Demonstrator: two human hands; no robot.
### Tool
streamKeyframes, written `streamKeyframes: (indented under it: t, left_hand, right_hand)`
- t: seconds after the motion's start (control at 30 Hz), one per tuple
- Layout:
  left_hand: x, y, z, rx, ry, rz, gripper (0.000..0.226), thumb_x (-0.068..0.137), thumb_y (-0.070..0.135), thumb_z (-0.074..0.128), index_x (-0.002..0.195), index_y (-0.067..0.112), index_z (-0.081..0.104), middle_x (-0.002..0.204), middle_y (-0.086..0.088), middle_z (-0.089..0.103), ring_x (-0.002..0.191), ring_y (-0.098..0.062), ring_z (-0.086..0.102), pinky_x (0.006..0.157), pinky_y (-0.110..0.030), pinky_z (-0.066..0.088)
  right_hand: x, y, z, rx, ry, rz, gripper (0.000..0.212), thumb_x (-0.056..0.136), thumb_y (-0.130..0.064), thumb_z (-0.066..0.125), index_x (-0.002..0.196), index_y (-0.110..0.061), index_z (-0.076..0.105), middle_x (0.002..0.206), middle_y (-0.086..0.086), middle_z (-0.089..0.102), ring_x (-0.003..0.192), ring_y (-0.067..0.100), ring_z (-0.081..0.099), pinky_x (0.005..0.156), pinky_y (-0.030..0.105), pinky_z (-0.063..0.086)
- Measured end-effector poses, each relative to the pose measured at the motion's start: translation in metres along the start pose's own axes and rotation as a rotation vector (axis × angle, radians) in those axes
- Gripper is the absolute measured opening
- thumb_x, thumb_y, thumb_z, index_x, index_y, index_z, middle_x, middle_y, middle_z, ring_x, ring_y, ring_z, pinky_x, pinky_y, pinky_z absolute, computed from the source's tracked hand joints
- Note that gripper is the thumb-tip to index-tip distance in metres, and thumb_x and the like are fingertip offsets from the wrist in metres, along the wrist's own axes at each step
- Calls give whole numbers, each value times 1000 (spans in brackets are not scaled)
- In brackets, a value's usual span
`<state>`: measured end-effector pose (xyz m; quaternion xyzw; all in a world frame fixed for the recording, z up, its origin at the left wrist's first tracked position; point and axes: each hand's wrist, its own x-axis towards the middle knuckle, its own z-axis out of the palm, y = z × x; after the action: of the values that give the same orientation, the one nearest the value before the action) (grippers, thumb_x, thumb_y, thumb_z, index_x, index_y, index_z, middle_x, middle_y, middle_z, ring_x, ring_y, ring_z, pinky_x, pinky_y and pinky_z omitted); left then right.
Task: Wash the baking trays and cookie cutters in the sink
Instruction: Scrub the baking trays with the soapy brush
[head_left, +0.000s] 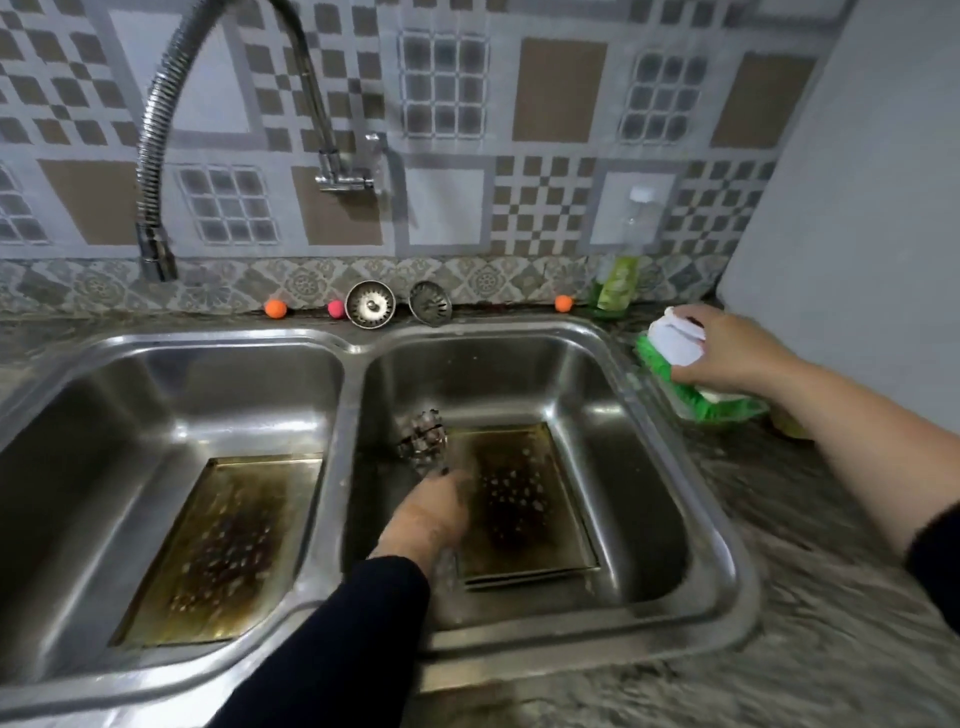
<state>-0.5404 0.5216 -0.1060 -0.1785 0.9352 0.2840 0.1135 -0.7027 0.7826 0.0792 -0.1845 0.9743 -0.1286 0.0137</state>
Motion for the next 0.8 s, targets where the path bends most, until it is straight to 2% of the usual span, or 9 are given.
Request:
streamKeyframes:
  t: [0.03, 0.1, 0.23, 0.33, 0.43, 0.53, 0.63, 0.73, 0.8]
  left_hand:
    - [1, 1, 13, -9, 2, -34, 34, 95, 30, 44, 128, 35, 51, 136, -1, 47, 125, -25, 47, 106, -37, 39]
    - [2, 3, 33, -62, 4, -108, 39, 96, 33, 41, 134, 40, 44, 141, -1, 34, 124, -28, 44, 107, -38, 37]
    - [8, 3, 53, -51, -29, -198, 51, 98, 36, 36, 146, 46, 22, 142, -6, 29, 121, -31, 45, 106, -43, 38]
    - [18, 5, 49, -23, -99, -275, 55, 100, 33, 29, 148, 47, 7, 147, -7, 36, 122, -30, 49, 103, -42, 37]
    - [23, 8, 41, -50, -75, -294, 58, 101, 23, 31, 149, 45, 9, 138, -9, 46, 117, -26, 52, 99, -37, 39]
    - [28, 9, 42, -12, -46, -327, 65, 96, 14, 33, 149, 46, 10, 133, -10, 50, 114, -25, 54, 98, -35, 42]
    - [28, 14, 44, 18, -22, -353, 74, 94, 10, 36, 150, 45, 2, 124, -10, 56, 107, -24, 57, 94, -33, 44]
    - [27, 21, 39, 20, 37, -373, 80, 93, 11, 38, 149, 42, -10, 105, -5, 56, 88, -19, 56, 85, -31, 45]
    - [25, 25, 35, 8, 71, -376, 80, 92, 17, 38, 148, 42, -14, 108, -5, 59, 89, -20, 59, 88, -36, 48]
  right_hand:
    - [8, 10, -2, 15, 15, 13, 82, 76, -24, 74, 147, -20, 33, 140, 12, 49, 119, 32, 50, 81, 30, 38]
    - [25, 28, -2, 34, 33, 38, 83, 77, -23, 74, 148, -19, 31, 145, 11, 44, 124, 32, 47, 89, 32, 39]
    - [57, 56, 15, 49, -5, 59, 83, 78, -24, 72, 148, -19, 29, 148, 9, 40, 129, 31, 43, 97, 34, 39]
    - [78, 72, 31, 65, -42, 86, 84, 80, -25, 70, 150, -19, 25, 148, 10, 39, 129, 32, 43, 99, 36, 42]
    - [86, 86, 52, 66, -65, 106, 83, 81, -26, 70, 151, -19, 24, 149, 11, 37, 131, 32, 40, 97, 36, 40]
    - [86, 91, 71, 64, -4, 104, 80, 82, -26, 70, 149, -20, 27, 147, 11, 40, 130, 33, 40, 95, 37, 40]
    - [86, 91, 71, 48, -6, 104, 83, 80, -28, 72, 149, -21, 27, 146, 12, 41, 130, 33, 41, 94, 37, 41]
    - [86, 88, 59, 38, -12, 121, 87, 78, -28, 73, 150, -24, 25, 142, 16, 43, 126, 35, 45, 91, 38, 43]
    - [85, 80, 48, 62, 8, 104, 88, 78, -29, 73, 151, -25, 24, 142, 16, 43, 125, 36, 45, 90, 38, 43]
